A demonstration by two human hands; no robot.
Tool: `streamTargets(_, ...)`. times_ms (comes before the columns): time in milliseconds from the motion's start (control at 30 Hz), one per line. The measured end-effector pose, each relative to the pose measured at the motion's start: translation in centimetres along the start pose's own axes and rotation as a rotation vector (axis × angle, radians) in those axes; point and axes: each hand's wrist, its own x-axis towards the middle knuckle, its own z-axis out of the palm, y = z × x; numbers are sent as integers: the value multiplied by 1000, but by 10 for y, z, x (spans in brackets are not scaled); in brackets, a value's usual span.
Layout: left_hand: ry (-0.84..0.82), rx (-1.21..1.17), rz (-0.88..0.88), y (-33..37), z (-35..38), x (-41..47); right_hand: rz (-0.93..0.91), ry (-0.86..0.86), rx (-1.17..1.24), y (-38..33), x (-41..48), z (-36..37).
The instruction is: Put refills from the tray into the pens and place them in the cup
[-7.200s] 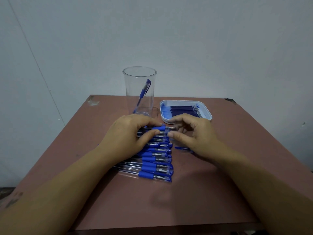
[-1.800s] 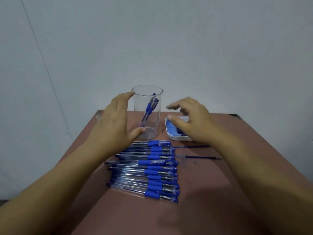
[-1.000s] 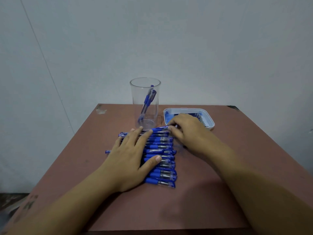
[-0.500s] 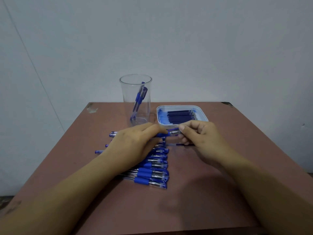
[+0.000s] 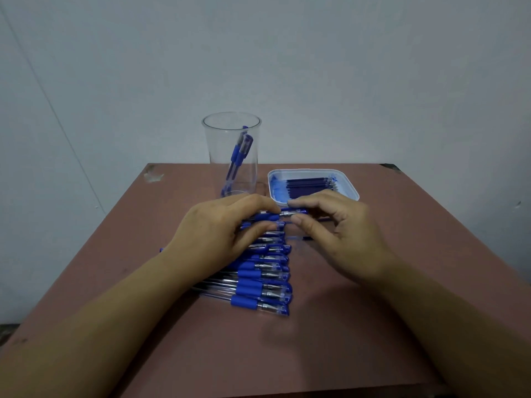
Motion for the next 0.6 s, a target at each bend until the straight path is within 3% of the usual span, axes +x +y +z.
streamTargets(600, 49, -46, -65, -2, 10, -1, -61, 18, -97, 4, 1, 4)
